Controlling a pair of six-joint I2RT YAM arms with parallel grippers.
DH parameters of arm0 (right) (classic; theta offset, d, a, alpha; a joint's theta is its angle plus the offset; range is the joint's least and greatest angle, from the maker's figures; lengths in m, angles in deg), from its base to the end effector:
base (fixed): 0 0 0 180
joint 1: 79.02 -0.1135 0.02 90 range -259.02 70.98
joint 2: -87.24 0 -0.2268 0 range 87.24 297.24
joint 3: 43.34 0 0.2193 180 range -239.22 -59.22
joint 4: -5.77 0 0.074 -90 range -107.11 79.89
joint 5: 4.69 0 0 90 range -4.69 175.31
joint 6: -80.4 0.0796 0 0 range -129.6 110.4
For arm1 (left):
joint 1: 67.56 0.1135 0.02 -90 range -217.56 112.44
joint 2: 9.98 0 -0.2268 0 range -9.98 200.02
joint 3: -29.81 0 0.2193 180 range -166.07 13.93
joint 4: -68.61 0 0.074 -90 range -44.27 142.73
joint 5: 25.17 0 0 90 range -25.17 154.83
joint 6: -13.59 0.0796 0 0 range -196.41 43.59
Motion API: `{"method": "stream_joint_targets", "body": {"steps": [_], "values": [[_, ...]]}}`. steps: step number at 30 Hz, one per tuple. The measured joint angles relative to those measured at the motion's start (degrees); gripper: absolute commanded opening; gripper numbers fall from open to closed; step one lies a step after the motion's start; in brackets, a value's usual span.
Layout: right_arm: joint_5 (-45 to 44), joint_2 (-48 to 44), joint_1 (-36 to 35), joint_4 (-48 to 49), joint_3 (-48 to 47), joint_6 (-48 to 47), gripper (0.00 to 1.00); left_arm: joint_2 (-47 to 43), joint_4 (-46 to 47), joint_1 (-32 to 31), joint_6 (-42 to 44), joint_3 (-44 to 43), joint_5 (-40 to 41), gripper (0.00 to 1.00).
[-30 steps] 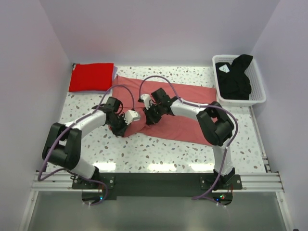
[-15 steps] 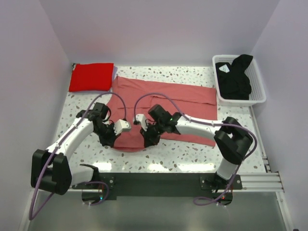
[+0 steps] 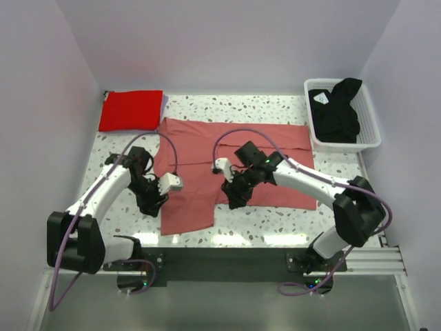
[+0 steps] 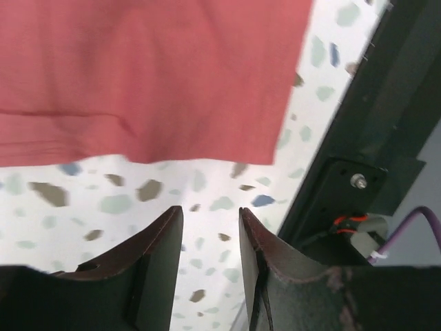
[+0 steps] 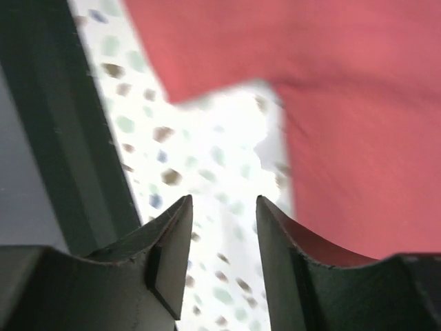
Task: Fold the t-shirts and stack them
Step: Fold the tshirt
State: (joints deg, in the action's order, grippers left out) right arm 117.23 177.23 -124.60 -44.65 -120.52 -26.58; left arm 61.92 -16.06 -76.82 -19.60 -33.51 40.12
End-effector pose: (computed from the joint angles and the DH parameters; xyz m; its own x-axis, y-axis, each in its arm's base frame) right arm 0.1782 0.2420 0.1653 -0.3719 -0.7337 -0.5686 -0.9217 0.2193 0.3200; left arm 0.1507 -0.0583 0.1503 -0.4367 0.8415 -0.3182 0.8918 0.3585 -0.2759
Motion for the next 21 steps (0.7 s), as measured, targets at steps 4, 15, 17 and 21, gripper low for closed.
{"method": "stream_joint_targets", "body": {"steps": [4, 15, 17, 21], "values": [[-5.6, -4.4, 9.0, -5.5, 0.4, -5.7, 0.42, 4.8, 5.8, 1.4, -2.9, -4.2, -0.5, 0.42], [-20.6, -11.6, 23.6, -11.8, 8.9, -17.0, 0.39, 21.0, 27.9, 1.8, -12.8, -5.0, 4.0, 0.36], [-22.2, -11.5, 24.5, -11.8, 9.3, -18.3, 0.39, 21.4, 29.0, 2.4, -12.8, -5.5, 4.7, 0.32], [-23.9, -11.3, 27.2, -12.5, 10.3, -22.0, 0.41, 21.1, 29.5, 4.1, -11.0, -4.9, 5.1, 0.29]]}}
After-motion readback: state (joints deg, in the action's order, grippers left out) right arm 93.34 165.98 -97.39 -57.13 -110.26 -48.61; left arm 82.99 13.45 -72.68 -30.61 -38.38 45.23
